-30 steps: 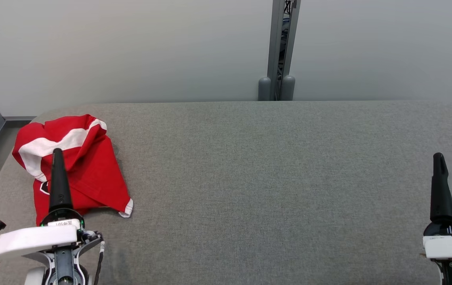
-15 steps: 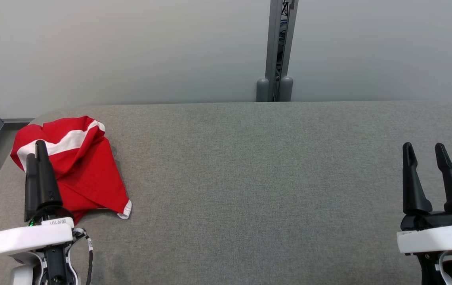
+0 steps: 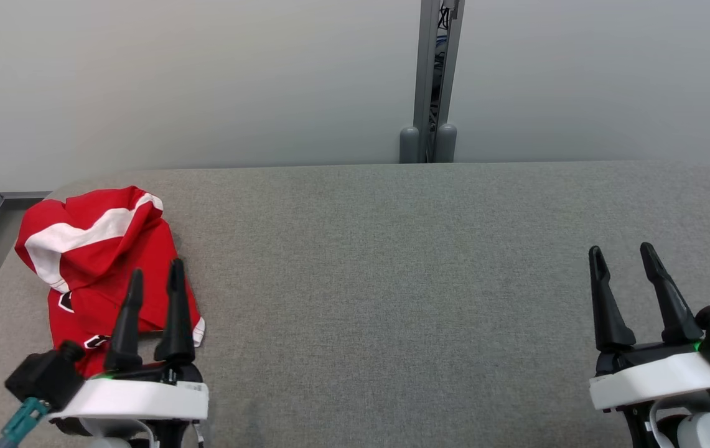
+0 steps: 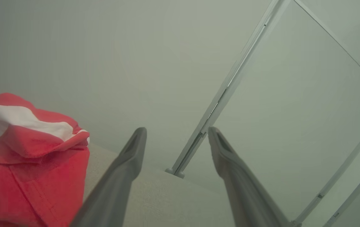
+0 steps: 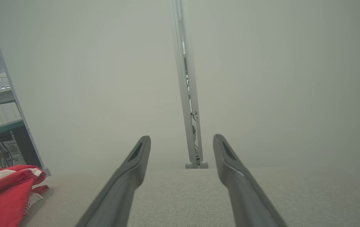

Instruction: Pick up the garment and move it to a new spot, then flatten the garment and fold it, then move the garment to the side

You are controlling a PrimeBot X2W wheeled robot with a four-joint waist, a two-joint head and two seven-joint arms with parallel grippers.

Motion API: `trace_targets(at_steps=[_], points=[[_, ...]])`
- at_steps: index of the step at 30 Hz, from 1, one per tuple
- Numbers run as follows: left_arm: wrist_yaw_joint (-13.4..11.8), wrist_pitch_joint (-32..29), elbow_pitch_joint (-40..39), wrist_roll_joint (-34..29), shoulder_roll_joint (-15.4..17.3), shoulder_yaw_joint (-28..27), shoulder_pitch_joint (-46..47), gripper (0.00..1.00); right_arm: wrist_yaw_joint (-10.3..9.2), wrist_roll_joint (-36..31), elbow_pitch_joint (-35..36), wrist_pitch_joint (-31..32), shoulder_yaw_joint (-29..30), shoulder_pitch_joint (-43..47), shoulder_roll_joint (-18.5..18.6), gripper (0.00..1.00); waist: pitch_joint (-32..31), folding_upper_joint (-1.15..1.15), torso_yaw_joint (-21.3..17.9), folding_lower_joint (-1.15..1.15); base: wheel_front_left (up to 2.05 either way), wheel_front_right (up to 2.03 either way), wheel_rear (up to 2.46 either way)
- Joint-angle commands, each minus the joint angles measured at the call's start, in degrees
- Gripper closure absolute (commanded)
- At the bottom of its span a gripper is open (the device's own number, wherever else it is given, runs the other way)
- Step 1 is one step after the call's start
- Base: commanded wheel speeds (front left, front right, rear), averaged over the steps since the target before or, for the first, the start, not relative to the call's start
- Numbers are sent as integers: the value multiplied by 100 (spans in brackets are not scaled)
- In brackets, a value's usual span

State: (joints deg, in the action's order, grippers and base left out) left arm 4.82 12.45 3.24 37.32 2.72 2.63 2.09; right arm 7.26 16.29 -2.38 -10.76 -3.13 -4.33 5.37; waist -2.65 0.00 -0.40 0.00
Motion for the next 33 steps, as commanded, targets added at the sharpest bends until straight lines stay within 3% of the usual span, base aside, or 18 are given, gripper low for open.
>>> trace_targets(at_steps=[1, 7, 17, 33], points=[[-49, 41, 10, -170, 20, 34, -9, 0, 28, -125, -35, -70, -44, -85, 32, 0, -4, 0, -3, 0, 0, 0, 0], [-265, 87, 237, -744, 22, 327, -40, 0, 31, -211, -501, -142, -163, -165, 8, 0, -39, 0, -17, 0, 0, 0, 0], [-542, 162, 689, -1138, 23, 588, -140, 0, 31, -668, -1106, -265, -284, -351, -59, 0, -99, 0, -37, 0, 0, 0, 0], [-489, 264, 1082, -1468, 28, 628, -122, 0, 36, -1379, -1676, -431, -119, -553, -218, 0, -134, 0, -72, 0, 0, 0, 0]])
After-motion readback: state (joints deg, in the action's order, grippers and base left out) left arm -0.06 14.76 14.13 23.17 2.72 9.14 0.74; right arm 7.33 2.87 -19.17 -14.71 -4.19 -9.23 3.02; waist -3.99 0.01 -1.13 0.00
